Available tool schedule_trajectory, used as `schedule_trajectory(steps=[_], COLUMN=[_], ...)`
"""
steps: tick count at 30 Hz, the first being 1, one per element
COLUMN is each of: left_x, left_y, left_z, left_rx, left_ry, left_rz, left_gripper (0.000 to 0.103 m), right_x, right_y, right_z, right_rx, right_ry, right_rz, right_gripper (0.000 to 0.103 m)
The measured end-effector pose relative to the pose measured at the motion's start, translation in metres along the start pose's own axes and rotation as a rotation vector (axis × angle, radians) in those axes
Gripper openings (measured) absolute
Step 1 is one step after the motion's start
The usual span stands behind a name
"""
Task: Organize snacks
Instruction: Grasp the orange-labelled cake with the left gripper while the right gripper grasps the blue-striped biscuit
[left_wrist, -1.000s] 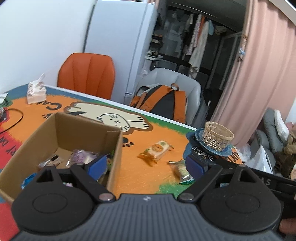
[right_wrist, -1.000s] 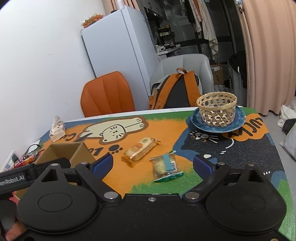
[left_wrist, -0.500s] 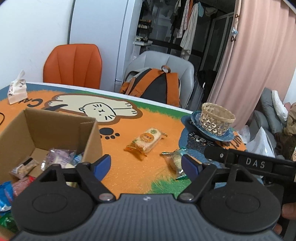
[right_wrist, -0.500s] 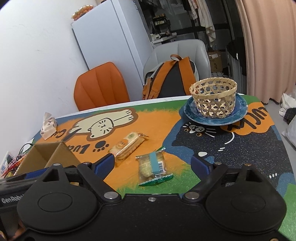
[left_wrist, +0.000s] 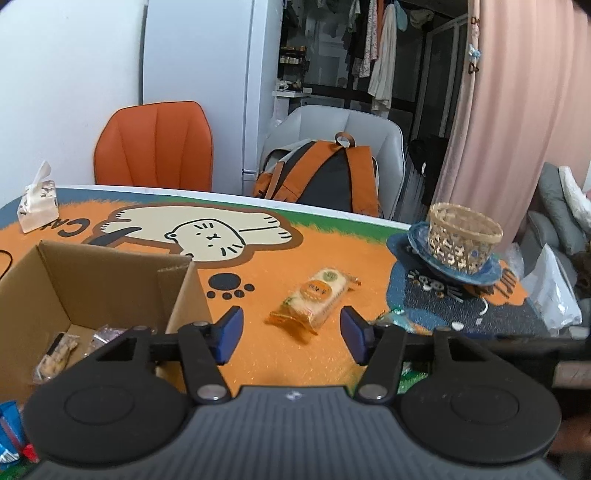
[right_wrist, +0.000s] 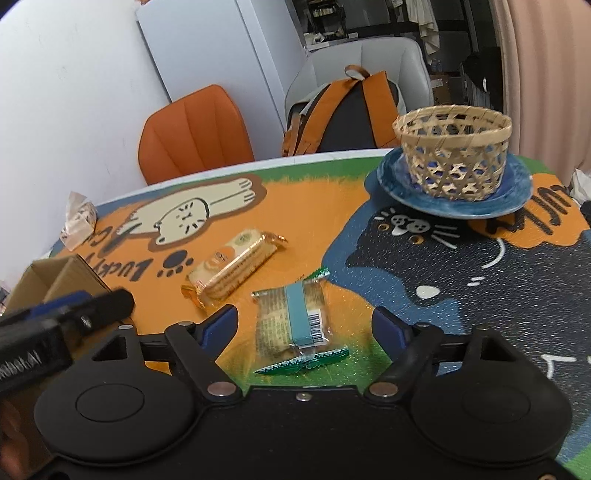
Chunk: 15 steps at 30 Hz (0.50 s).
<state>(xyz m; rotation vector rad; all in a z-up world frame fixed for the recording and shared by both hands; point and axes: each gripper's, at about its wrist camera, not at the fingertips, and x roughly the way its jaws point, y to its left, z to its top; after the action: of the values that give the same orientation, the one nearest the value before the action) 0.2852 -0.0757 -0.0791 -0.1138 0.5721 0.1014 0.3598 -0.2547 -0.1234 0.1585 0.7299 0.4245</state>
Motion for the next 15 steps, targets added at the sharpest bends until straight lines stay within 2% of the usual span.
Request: schedule_trajectory(steps=[5, 10, 14, 15], left_x=[0.005, 0.014, 0.022, 0.024], left_y=[-0.005, -0.013, -0.019, -0.019], left_z=[0.003, 0.003, 0.006, 0.007], left_rx=[0.016, 0.017, 0.033, 0.034], left_ry=[-0.007, 0.017, 0.031, 0.035], left_rz=[-0.018, -0.027, -0.035, -0.033], left_gripper=[0.055, 0.055, 0.055, 0.055], right_x=[0.012, 0.016, 0.015, 0.015], right_y=[0.004, 0.009, 0.007, 0.005], right_z=[-0.005, -0.006, -0.006, -0.006], right_rx=[-0.031, -0.077, -0.100, -0.093], right_ry=[0.013, 0.001, -0.012, -0.011], right_rz=[-0.007, -0.005, -0.035, -0.026], right_gripper=[0.072, 0.071, 0.051, 0.050])
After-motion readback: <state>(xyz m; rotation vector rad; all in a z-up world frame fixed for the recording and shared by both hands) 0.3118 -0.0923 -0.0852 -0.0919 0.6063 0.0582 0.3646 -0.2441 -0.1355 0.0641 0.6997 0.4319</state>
